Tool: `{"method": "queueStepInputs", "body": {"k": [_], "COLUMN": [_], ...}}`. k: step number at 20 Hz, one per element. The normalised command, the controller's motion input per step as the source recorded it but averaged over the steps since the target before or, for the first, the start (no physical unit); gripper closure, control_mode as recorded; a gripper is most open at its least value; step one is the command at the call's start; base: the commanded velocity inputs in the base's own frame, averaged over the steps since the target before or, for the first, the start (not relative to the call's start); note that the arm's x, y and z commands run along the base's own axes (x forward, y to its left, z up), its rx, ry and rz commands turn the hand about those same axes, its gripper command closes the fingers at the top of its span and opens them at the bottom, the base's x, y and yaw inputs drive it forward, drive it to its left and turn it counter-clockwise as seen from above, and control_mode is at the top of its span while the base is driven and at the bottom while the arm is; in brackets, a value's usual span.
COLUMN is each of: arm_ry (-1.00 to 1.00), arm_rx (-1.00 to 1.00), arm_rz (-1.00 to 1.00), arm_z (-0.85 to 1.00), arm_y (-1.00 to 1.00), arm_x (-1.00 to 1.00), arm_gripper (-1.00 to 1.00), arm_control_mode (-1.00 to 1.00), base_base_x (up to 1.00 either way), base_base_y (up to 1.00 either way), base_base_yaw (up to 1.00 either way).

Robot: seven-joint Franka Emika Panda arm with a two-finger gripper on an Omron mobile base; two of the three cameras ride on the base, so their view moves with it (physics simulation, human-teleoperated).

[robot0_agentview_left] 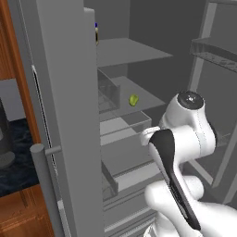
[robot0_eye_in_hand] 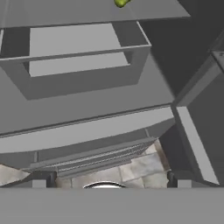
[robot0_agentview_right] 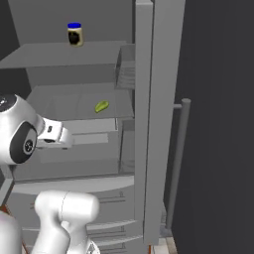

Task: Pick the mango and orange from the fridge and place them on the plate next to the blender to make a fruit smoothie.

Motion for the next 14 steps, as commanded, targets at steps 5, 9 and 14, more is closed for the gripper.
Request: {"method": "queueStepInputs", "body": {"k": [5, 9, 14], "arm_ry": [-0.13, -0.02, 0.03], "arm_rx": [0.06, 0.18, 0.18], "arm_rz": [-0.16, -0.09, 0.0], "arm_z": [0.44, 0.58, 0.33], "arm_y": [0.0, -0.12, -0.03], "arm_x": [0.72, 0.58, 0.53], "arm_gripper": [-1.0, -1.0, -1.0], "arm_control_mode": [-1.0, -1.0, -1.0], "base_base_x": [0.0, 0.0, 0.0], "base_base_y": [0.0, 0.0, 0.0], "base_base_yaw": [0.0, 0.0, 0.0]}}
